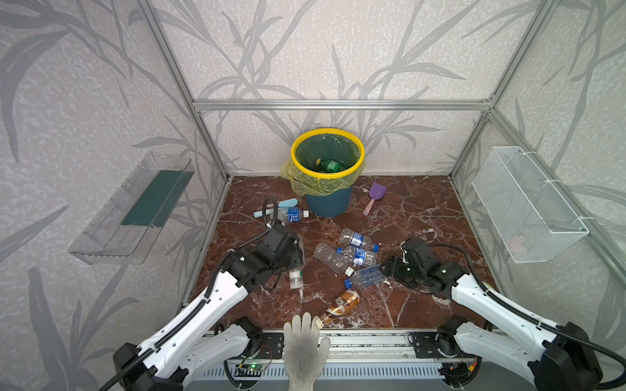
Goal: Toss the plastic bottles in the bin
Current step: 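Lift the green-label bottle over the bin and open the left gripper, then bring the left gripper back toward the pile while the right gripper reaches the orange-label bottle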
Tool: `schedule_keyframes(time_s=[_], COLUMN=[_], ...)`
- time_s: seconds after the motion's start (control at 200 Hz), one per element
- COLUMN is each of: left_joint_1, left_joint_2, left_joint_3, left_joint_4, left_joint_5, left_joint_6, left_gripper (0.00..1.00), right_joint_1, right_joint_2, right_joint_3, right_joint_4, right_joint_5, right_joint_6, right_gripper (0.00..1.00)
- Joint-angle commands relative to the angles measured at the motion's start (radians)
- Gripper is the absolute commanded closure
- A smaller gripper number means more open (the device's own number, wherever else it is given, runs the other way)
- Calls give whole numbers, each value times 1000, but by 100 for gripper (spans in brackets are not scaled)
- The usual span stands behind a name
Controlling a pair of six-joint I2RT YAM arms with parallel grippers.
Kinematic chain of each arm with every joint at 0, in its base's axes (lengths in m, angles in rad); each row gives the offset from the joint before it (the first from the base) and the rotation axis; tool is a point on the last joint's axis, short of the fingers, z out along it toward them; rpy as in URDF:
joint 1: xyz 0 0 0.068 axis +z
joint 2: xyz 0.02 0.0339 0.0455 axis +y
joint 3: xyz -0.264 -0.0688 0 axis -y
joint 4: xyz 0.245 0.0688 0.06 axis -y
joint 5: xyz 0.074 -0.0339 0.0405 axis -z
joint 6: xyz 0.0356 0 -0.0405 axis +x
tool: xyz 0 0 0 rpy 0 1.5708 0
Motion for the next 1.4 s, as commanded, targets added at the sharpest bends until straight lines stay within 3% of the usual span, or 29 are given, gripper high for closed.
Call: schedule_keyframes(time_s=[0.0,0.105,0.205,0.275,0.33,0.395,0.545,0.8,1.12,1.394], left_joint_1=[63,121,191,253,257,234,240,241,241,241], left_joint_2=[159,439,724,843,859,779,344,-8,-257,-320], left_joint_3=[383,932,1430,1629,1664,1509,760,192,-212,-342], left_joint_4=[72,58,-116,-245,-300,-267,89,56,93,110], left_joint_5=[41,84,22,70,83,47,33,96,225,276], left_joint_6=[152,206,189,132,133,156,136,75,-32,-69], left_gripper=[42,38,23,15,15,13,11,13,14,15], right_joint_1=[4,3,0,1,0,-1,-2,-1,0,42], right_joint_2=[-34,-78,-117,-139,-154,-165,-153,-97,-80,-62], right_joint_3=[27,29,32,29,24,15,8,0,16,18], right_joint_4=[-24,-60,-101,-125,-141,-153,-141,-92,-81,-75], right_joint_5=[12,30,39,47,52,57,47,26,10,0], right_joint_6=[-4,-6,-6,-2,0,0,-6,-5,22,80], right_gripper=[27,27,25,22,19,17,17,18,20,21])
